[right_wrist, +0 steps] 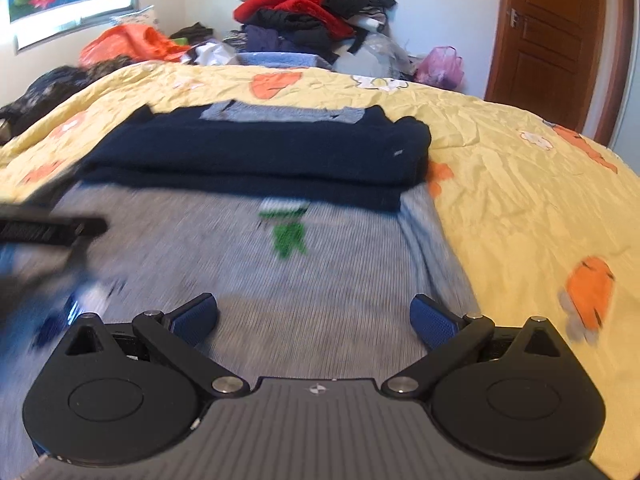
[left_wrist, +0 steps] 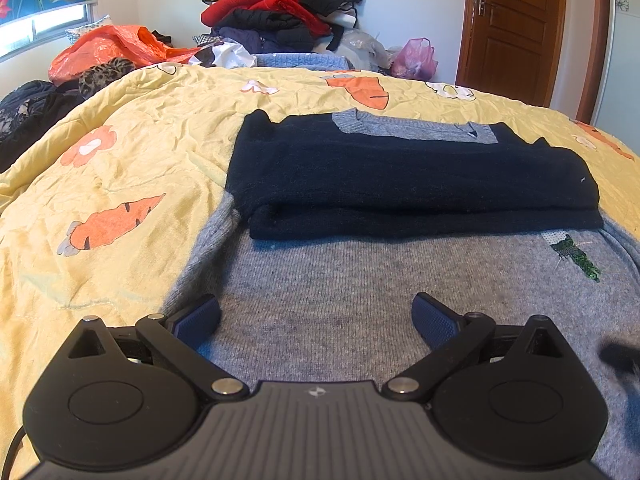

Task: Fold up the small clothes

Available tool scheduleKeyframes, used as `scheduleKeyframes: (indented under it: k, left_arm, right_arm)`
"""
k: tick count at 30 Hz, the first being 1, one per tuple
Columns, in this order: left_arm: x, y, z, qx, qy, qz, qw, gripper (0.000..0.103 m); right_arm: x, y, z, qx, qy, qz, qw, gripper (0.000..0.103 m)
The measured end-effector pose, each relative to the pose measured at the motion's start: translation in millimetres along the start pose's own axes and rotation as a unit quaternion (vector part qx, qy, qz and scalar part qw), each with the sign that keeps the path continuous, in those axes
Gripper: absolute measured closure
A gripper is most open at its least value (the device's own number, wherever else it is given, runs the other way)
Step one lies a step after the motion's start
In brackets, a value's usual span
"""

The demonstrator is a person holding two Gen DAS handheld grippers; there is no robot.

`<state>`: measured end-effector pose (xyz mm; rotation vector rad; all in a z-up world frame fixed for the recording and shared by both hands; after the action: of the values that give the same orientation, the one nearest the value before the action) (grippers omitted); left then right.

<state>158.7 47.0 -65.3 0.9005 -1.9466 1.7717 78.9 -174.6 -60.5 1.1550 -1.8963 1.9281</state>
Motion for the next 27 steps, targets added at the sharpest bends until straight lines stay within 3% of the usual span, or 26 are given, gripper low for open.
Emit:
scheduleKeyframes:
  k: [10, 14, 17, 20, 23, 27]
  left_arm:
    - [2, 1, -1, 0.0, -0.006, -0.001, 1.0, 0.0]
    - [12, 9, -5, 0.002, -0.018, -0.015, 0.9997, 0.0]
    - [30, 23, -6, 0.0, -0.005, -0.031, 0.9995, 0.0]
    - [44, 38, -5, -0.02, 0.005, 0.002, 0.9998, 0.0]
    - [45, 39, -9, -0.004, 0.019, 0.003, 0.9998, 0.0]
    - [44, 39, -5, -0.009, 0.004, 0.003, 0.9999, 0.0]
  right_arm:
    - [10, 9, -2, -0.004, -0.004, 0.008, 1.0, 0.0]
    - [11, 10, -1, -0.007, -0.005, 0.01, 1.0, 0.0]
    - [11, 10, -1, -0.007, -0.006, 0.01, 1.0, 0.0]
    - [11, 10, -1, -0.006, -0.005, 0.01, 1.0, 0.0]
    - [11, 10, -1, -0.006, -0.005, 0.01, 1.0, 0.0]
    - [12, 10, -1, -0.006, -0.005, 0.009, 1.0, 0.0]
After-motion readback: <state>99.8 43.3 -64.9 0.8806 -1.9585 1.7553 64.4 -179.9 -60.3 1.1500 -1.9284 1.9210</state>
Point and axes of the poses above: each gripper's, at about its wrist camera, not at the fingertips, and x roughly against the way its jaws point, z to its right, y to its underside, the point moved 10 cm from there along -x, roughly the way its jaws point, and after that the axes turned 13 degrees about -y, right-handed, at the moved point
